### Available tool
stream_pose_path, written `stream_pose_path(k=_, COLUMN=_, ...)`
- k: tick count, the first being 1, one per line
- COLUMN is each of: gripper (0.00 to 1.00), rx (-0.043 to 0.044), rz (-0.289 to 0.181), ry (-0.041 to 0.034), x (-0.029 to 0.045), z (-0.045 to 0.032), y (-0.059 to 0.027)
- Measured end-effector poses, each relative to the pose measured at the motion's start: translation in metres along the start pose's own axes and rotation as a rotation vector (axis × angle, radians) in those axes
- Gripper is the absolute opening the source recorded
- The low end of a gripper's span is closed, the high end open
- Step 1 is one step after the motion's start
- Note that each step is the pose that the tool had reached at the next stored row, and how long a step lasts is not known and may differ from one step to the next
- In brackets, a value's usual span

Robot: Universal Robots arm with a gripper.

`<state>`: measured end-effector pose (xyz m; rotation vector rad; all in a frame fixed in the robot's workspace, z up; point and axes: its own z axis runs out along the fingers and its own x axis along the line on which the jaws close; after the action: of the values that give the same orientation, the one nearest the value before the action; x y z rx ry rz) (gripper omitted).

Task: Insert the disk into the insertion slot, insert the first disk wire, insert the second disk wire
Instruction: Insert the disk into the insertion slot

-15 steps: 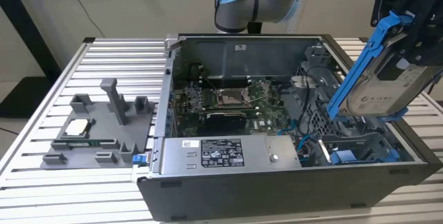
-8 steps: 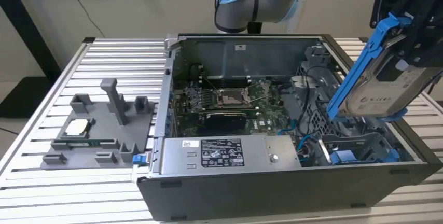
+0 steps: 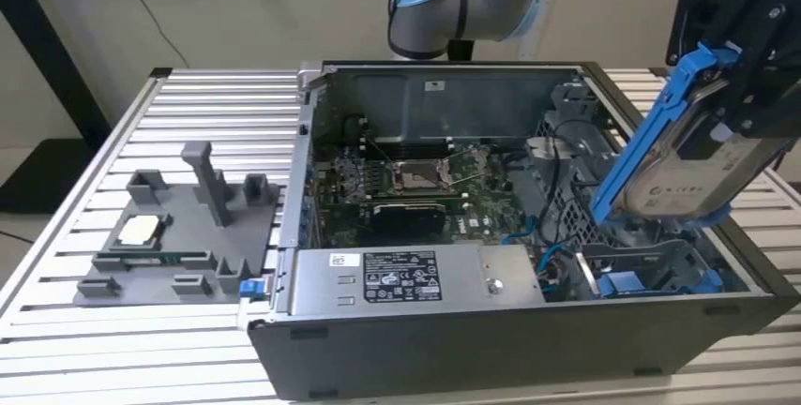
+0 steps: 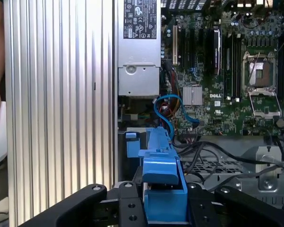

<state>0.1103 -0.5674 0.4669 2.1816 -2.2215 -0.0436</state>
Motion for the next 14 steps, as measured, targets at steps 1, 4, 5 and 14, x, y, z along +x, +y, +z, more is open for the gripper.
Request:
stream_pose_path(k=1, gripper=0.33, rx=0.0, rz=0.0, ry=0.0, x=0.0, z=0.0014, y=-0.001)
stream_pose_path(k=4, gripper=0.33, rx=0.0, rz=0.0, ry=-0.0006, x=-0.0001, z=0.0034, y=-0.0029)
stream_pose_path(k=5, gripper=0.33, rx=0.0, rz=0.0, ry=-0.0007, x=-0.0001, z=0.0044, y=-0.0032)
stream_pose_path(k=14, gripper=0.33, rx=-0.0001, rz=0.0, ry=-0.0013, x=-0.0001, z=0.0196, y=-0.0089)
